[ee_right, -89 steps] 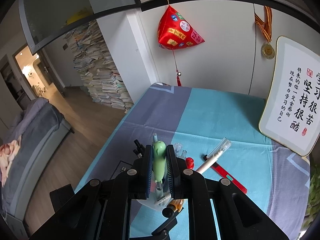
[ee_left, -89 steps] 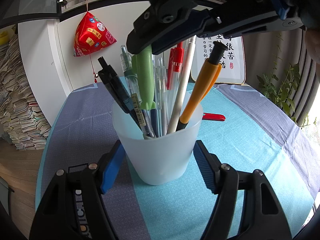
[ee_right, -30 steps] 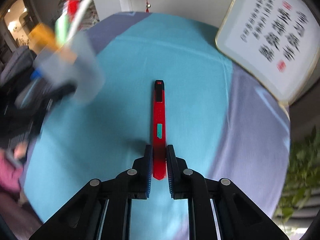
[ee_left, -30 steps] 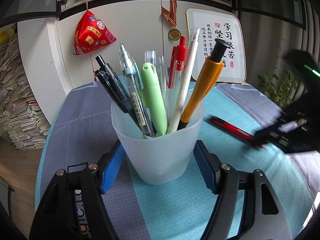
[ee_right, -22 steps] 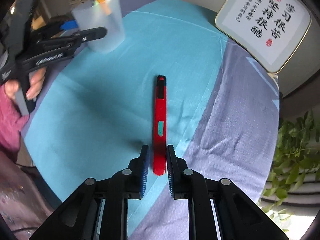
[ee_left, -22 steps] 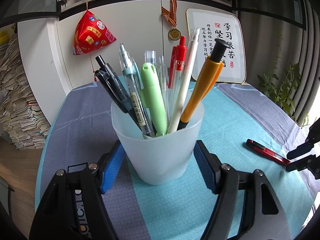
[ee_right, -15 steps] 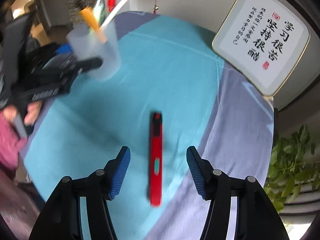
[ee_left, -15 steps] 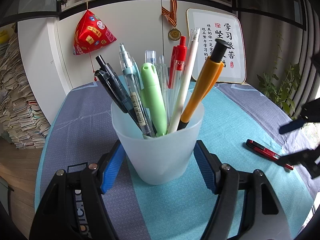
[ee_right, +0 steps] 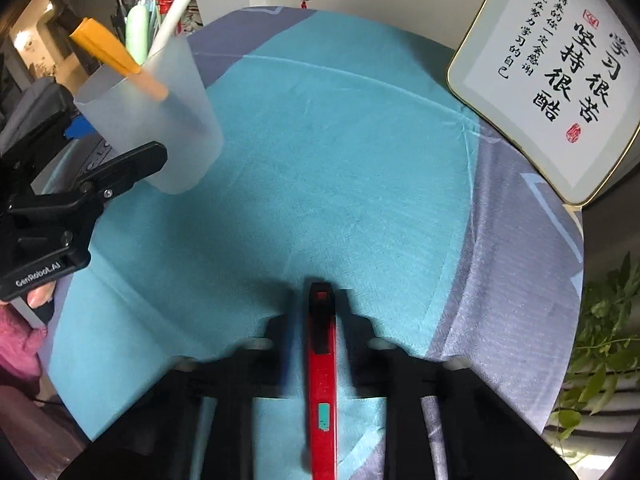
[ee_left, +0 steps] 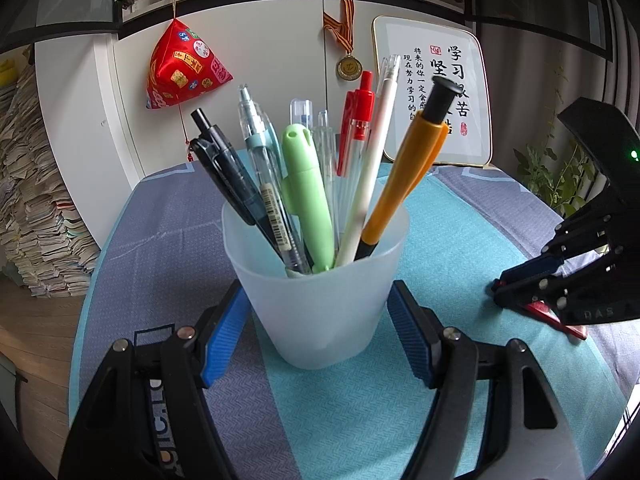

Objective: Organize stationery
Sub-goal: 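Move the right tool to the red marker and grasp it, then lower the red marker into the cup and open the right tool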

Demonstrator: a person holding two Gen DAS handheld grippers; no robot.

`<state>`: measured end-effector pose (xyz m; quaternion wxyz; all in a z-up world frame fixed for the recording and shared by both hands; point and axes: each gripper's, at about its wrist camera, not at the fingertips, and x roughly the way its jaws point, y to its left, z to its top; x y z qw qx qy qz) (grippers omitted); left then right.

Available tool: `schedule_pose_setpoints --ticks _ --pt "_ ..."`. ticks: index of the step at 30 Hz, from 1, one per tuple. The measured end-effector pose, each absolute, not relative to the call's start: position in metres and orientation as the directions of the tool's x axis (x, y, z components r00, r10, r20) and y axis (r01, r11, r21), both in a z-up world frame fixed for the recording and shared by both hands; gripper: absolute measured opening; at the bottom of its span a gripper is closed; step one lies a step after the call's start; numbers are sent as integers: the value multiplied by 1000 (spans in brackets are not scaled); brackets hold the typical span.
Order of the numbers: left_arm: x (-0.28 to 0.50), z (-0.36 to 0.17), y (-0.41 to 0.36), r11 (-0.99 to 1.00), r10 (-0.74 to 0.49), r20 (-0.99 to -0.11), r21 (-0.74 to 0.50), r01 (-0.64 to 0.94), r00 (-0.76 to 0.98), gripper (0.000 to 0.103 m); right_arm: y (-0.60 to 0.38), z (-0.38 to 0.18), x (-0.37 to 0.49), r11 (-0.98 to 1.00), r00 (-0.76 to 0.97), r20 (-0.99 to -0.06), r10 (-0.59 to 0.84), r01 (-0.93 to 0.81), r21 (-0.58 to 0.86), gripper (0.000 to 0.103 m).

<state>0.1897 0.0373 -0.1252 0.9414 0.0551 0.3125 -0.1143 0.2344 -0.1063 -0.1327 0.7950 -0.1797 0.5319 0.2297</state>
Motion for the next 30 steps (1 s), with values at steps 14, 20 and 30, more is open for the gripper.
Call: schedule_pose_setpoints --ticks 14,20,30 --pt "190 -125 37 968 -181 -601 32 250 778 70 -96 35 198 843 590 -666 457 -525 114 14" --pt "190 -126 37 968 -184 -604 28 251 776 70 -65 92 189 808 642 -559 525 -582 90 14" --pt "190 -126 36 968 -183 -606 28 251 774 70 -22 49 221 781 531 -658 534 -607 145 14"
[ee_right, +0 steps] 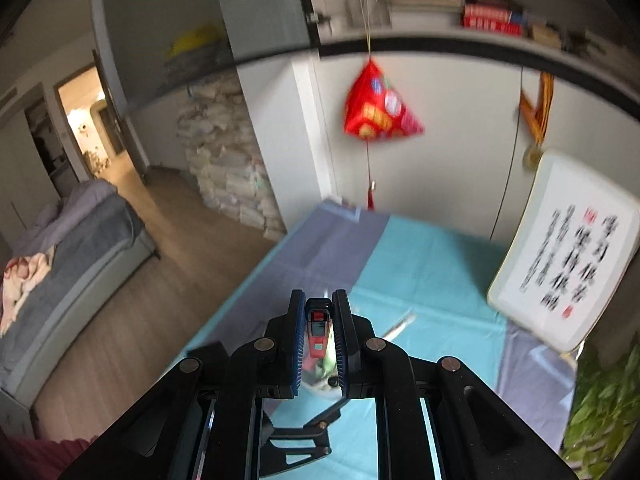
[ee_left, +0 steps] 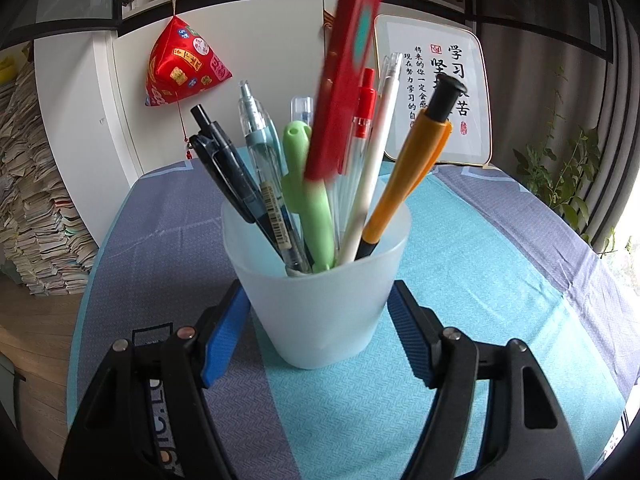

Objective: Organize stationery
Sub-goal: 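Lower the red marker into the cup and open the right tool, then withdraw the right tool from the cup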

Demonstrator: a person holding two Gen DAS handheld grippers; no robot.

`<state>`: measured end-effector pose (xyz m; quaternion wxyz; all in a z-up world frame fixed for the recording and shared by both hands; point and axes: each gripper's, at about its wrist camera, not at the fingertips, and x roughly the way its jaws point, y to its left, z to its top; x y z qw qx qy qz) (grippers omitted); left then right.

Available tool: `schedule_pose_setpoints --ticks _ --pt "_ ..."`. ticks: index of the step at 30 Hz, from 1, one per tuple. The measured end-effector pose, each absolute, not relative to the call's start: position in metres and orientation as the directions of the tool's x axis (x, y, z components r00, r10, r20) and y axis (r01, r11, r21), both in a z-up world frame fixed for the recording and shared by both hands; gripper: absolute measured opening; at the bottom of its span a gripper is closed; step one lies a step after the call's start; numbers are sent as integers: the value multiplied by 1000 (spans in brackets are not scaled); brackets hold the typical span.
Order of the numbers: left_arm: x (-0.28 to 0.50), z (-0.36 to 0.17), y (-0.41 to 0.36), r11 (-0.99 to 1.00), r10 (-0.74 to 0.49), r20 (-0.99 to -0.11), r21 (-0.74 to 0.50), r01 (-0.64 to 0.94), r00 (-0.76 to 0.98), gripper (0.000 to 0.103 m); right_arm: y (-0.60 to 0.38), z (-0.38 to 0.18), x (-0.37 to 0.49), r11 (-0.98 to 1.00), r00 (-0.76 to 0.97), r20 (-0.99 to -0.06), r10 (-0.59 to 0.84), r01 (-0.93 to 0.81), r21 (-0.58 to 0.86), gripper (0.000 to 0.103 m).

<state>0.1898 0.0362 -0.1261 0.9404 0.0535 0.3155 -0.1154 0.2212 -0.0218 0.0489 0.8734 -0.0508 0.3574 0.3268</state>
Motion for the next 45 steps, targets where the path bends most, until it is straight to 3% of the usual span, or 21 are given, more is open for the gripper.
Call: schedule_pose_setpoints --ticks 7,29,31,33,35,38,45 --pt "191 -126 36 968 -184 -606 27 251 774 70 -15 12 236 785 465 -723 512 -594 174 14" --pt "191 -128 35 968 -184 -607 26 250 773 71 -18 -10 229 782 411 -752 515 -585 215 14" --pt "191 -128 35 968 -184 -607 25 250 773 71 -34 -1 224 777 429 -709 560 -568 270 17" --pt "191 -128 35 968 -183 -607 26 250 773 71 -50 7 214 786 475 -668 573 -549 284 42" --pt "191 -128 35 968 -184 -607 25 250 773 71 -67 11 203 810 538 -634 556 -520 270 52" --pt "191 -128 35 968 -183 -607 26 250 773 71 -97 2 182 848 609 -603 515 -463 257 52" --pt "187 -121 35 974 -175 -590 13 226 788 74 -156 -60 158 886 581 -670 463 -292 359 52"
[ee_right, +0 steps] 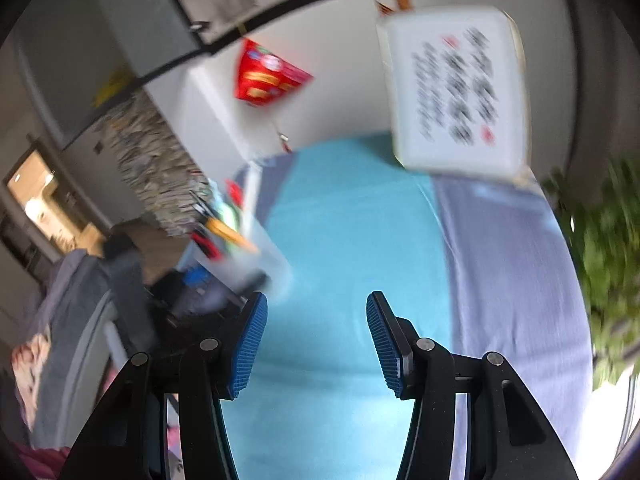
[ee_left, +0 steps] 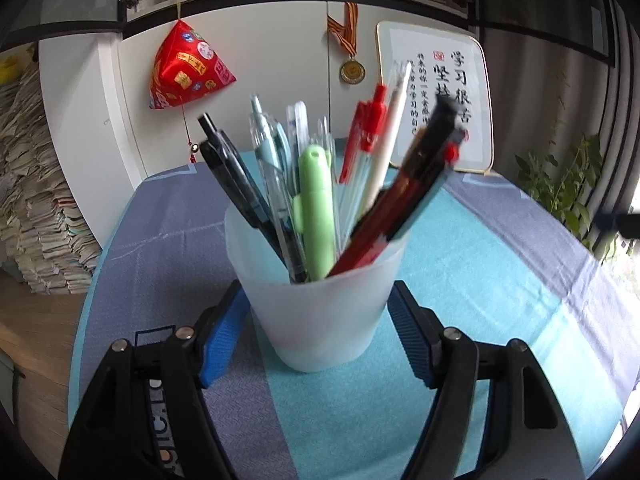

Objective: Organize stationery
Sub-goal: 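Withdraw the right tool from the cup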

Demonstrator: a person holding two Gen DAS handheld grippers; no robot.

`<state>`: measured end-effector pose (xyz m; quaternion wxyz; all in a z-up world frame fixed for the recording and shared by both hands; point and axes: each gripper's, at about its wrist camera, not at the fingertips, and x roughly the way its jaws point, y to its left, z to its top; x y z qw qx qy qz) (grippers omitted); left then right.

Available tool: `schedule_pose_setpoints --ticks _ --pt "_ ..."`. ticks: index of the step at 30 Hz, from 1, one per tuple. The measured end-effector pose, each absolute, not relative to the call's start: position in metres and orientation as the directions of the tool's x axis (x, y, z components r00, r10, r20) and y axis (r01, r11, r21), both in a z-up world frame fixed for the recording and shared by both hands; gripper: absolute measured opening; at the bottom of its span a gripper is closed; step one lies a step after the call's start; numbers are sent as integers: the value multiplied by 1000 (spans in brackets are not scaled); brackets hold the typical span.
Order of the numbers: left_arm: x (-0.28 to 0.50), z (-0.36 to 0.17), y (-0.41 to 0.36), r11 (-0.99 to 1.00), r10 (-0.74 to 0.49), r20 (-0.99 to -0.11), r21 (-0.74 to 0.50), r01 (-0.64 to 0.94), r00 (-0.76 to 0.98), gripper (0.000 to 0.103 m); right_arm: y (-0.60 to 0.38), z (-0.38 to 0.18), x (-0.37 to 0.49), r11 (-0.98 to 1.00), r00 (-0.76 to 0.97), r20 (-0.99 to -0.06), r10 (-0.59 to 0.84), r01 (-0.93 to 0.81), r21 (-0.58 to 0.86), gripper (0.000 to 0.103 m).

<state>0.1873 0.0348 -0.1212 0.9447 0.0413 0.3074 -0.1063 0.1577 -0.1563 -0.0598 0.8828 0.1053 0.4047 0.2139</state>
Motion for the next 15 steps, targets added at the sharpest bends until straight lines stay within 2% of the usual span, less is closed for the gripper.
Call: schedule_pose_setpoints --ticks 2,5,15 --pt "187 -114 38 980 -168 -580 -12 197 797 79 -169 -71 157 888 569 -683 458 -255 383 52" --pt "185 -103 39 984 -164 -574 -38 174 802 80 -180 -81 157 891 567 -691 449 -224 395 52" --pt "198 -90 21 995 -48 -592 40 88 804 80 -182 -91 149 869 548 -678 490 -249 427 52"
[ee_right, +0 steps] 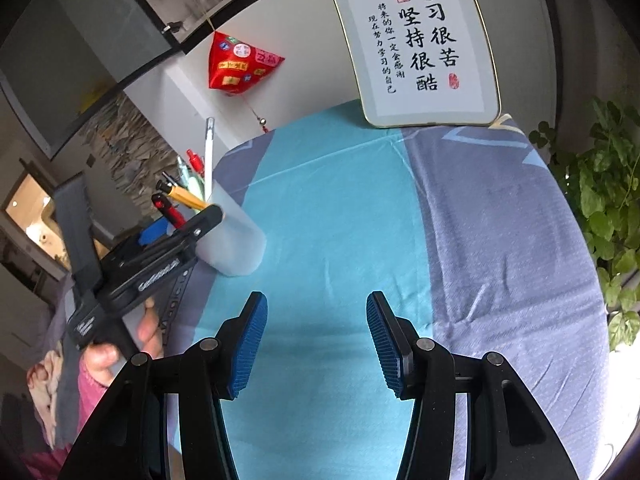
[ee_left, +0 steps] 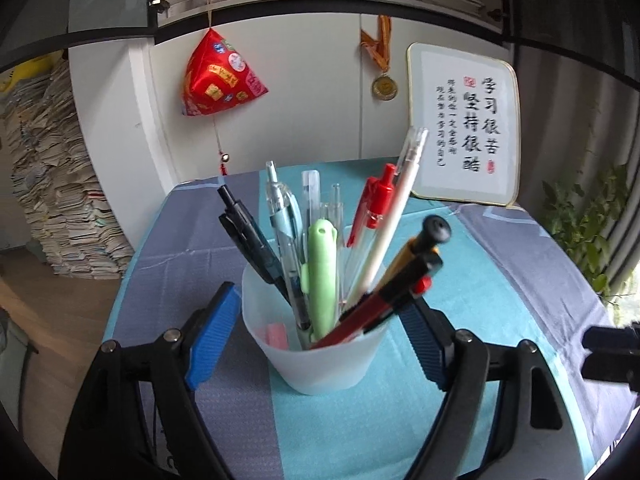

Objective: Organize stationery
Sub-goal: 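Withdraw the right tool from the cup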

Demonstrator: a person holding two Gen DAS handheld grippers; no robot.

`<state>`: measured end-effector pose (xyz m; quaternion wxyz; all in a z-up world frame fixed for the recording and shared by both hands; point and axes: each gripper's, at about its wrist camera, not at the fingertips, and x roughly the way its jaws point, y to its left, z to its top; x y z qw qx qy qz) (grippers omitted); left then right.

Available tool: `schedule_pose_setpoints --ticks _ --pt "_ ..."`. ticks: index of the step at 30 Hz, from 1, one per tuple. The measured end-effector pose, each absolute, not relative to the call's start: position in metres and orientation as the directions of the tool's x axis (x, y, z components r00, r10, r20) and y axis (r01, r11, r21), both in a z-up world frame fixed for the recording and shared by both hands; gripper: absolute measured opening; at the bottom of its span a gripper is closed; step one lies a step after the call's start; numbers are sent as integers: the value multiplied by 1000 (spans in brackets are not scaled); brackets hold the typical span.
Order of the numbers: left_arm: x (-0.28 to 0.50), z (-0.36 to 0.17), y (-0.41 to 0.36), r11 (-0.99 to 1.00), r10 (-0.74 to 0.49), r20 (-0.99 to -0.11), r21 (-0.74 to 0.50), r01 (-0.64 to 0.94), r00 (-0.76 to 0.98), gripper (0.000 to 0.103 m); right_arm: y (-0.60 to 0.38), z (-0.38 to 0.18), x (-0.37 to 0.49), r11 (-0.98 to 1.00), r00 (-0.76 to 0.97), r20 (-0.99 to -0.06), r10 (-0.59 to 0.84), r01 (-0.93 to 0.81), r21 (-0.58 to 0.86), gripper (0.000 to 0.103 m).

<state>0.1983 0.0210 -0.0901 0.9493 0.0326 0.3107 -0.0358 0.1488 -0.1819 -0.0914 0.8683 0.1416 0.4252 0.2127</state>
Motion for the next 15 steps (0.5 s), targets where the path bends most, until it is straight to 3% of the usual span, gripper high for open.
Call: schedule_pose_setpoints --ticks 9,15 --pt "214 -94 17 998 -15 -618 33 45 786 79 -186 -92 146 864 558 -664 497 -250 436 52" --pt "216 -91 23 999 -43 -609 -9 48 792 69 -180 -94 148 880 581 -664 470 -257 399 52"
